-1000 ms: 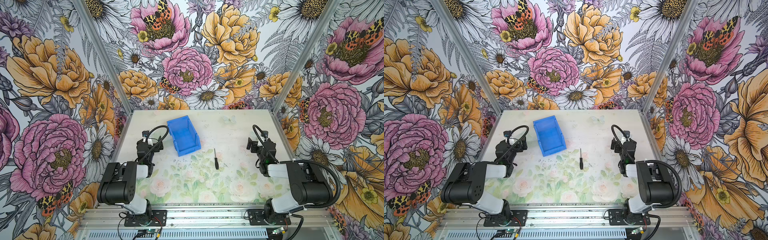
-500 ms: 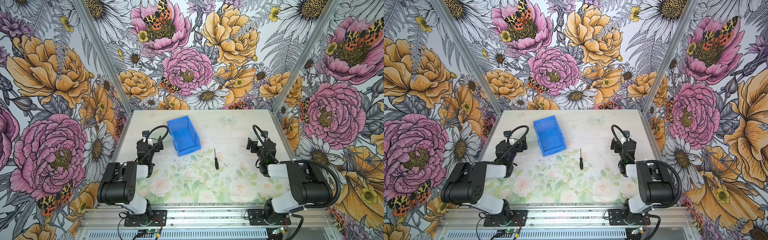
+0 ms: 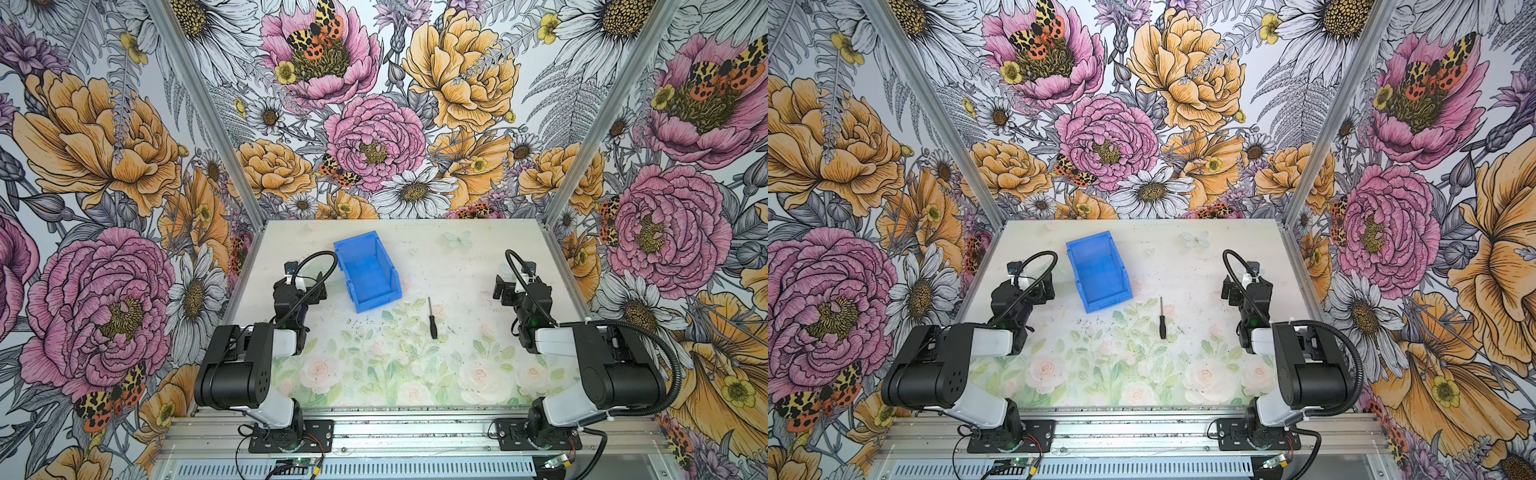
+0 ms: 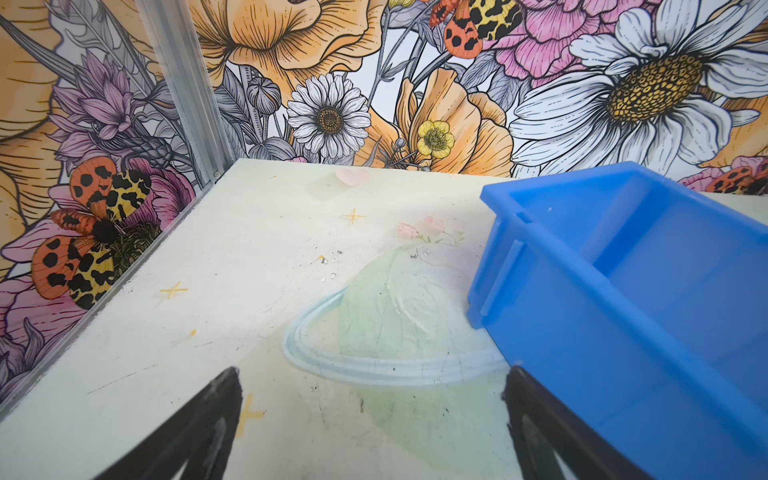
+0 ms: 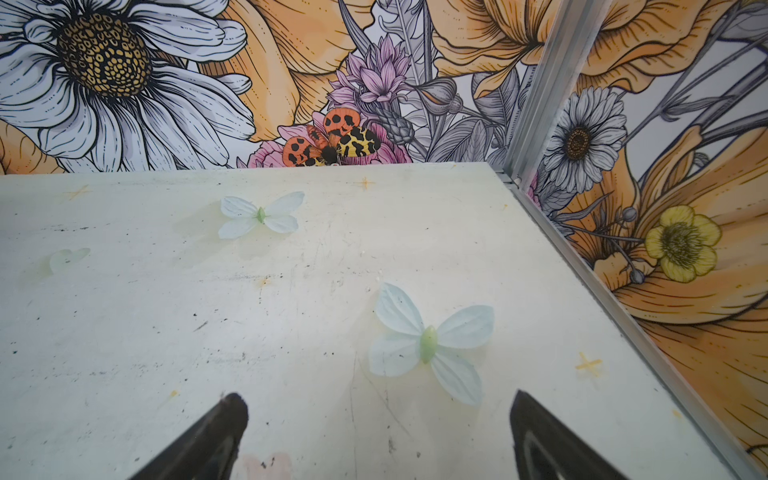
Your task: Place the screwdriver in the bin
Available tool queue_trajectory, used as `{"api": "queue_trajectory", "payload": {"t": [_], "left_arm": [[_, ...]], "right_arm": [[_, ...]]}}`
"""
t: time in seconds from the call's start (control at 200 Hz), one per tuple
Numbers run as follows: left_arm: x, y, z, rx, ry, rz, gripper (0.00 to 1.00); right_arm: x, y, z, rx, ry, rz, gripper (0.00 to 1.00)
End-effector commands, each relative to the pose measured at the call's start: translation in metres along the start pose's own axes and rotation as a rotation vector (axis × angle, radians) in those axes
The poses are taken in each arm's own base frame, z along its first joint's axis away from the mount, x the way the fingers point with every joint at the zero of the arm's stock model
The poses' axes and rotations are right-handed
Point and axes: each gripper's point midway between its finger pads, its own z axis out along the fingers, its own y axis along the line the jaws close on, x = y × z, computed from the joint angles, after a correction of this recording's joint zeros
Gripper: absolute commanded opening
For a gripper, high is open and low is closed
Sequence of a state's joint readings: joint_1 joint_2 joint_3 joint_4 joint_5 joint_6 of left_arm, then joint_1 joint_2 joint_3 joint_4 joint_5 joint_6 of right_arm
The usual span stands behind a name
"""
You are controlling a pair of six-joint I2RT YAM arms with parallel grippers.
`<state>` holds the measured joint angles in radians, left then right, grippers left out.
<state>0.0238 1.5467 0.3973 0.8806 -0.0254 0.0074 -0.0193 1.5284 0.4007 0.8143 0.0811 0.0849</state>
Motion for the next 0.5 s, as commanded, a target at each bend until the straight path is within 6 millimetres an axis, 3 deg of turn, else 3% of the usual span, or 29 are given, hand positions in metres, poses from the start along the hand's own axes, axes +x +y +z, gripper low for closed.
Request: {"api": "queue_trajectory", "payload": {"t": [0.0,0.24,0.495], "left_arm": [[-0.003,-0.001,-0.002,0.013,-0.023,-0.004,0.99],[-0.005,0.004,-0.002,-0.001,-0.017,-0.015,0.99],[-0.021,0.013,-0.005,-0.019,0.010,-0.058,0.99]], "right_arm": [[-0.005,-0.001,0.001,0.000,-0.028,0.002,1.00],[-0.008,0.000,0.000,-0.004,-0.031,-0.002,0.99],[-0.020,-0.001,-0.008,0.002,-0.023,-0.002,0.99]]}}
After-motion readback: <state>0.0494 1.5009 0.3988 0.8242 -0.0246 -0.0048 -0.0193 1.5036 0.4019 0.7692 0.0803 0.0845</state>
